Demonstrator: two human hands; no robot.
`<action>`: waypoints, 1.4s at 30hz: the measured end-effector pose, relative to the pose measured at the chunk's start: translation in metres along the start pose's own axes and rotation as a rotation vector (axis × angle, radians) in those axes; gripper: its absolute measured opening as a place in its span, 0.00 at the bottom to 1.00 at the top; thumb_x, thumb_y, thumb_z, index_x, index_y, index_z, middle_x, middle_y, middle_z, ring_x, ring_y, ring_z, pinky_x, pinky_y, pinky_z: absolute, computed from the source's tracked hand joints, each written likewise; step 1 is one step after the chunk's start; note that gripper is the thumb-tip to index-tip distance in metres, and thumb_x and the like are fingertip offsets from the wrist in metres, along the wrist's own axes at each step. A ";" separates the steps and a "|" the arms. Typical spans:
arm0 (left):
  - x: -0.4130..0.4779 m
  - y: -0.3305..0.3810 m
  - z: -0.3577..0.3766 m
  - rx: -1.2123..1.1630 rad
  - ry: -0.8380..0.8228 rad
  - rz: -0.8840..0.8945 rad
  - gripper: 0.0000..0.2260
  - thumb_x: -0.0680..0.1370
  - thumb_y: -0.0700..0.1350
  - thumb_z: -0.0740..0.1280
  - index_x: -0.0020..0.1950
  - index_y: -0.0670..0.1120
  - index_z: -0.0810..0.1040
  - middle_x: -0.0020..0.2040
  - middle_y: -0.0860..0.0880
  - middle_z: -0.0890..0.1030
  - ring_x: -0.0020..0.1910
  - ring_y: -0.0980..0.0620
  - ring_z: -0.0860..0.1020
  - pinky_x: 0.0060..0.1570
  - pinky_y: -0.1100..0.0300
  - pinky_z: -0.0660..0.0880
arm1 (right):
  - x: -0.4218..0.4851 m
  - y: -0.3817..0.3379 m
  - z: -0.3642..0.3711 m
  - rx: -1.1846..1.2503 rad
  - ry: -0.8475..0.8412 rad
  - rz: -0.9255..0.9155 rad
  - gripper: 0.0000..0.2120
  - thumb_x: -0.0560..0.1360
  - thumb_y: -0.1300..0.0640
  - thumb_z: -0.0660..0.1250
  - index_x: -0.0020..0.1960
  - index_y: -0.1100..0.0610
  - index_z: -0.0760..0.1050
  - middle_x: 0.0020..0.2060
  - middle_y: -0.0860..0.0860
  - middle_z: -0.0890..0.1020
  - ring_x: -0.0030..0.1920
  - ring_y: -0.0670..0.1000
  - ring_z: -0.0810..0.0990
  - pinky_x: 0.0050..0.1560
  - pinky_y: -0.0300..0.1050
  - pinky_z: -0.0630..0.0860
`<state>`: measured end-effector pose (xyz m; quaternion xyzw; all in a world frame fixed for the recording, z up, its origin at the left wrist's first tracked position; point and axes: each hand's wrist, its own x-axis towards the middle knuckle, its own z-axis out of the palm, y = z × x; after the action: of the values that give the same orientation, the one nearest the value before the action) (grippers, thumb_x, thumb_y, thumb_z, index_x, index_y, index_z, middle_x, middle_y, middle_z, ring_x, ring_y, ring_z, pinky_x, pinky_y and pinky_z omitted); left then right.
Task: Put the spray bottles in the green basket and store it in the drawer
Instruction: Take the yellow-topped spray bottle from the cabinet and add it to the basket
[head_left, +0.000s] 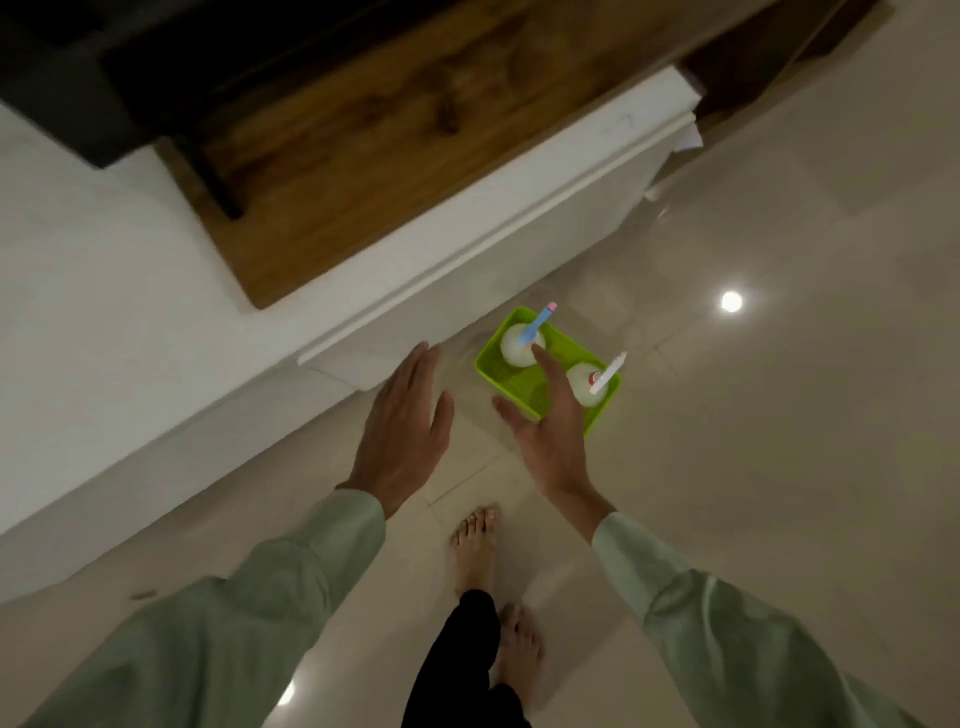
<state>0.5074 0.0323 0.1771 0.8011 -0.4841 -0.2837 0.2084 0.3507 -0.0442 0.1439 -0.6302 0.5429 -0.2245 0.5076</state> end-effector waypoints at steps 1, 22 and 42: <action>-0.014 0.000 -0.008 0.006 0.005 -0.007 0.24 0.83 0.48 0.57 0.78 0.48 0.58 0.79 0.48 0.60 0.78 0.52 0.59 0.76 0.52 0.59 | -0.010 -0.009 0.000 -0.007 -0.010 -0.020 0.35 0.74 0.58 0.76 0.77 0.57 0.66 0.72 0.47 0.71 0.70 0.35 0.65 0.66 0.21 0.58; -0.204 -0.209 -0.243 -0.057 0.398 -0.359 0.24 0.83 0.49 0.56 0.78 0.49 0.58 0.79 0.51 0.61 0.78 0.53 0.60 0.76 0.54 0.61 | -0.128 -0.218 0.269 0.008 -0.410 -0.192 0.33 0.75 0.47 0.74 0.76 0.46 0.65 0.73 0.42 0.73 0.73 0.42 0.69 0.73 0.43 0.66; -0.134 -0.443 -0.419 -0.047 0.501 -0.404 0.23 0.82 0.44 0.57 0.77 0.44 0.60 0.78 0.46 0.64 0.77 0.48 0.63 0.74 0.49 0.64 | -0.062 -0.375 0.613 -0.467 -0.418 0.109 0.48 0.61 0.30 0.74 0.71 0.55 0.65 0.66 0.53 0.75 0.66 0.60 0.75 0.63 0.56 0.71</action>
<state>1.0240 0.3743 0.2568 0.9209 -0.2419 -0.1243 0.2791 1.0140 0.2155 0.2571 -0.7322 0.4965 0.0681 0.4612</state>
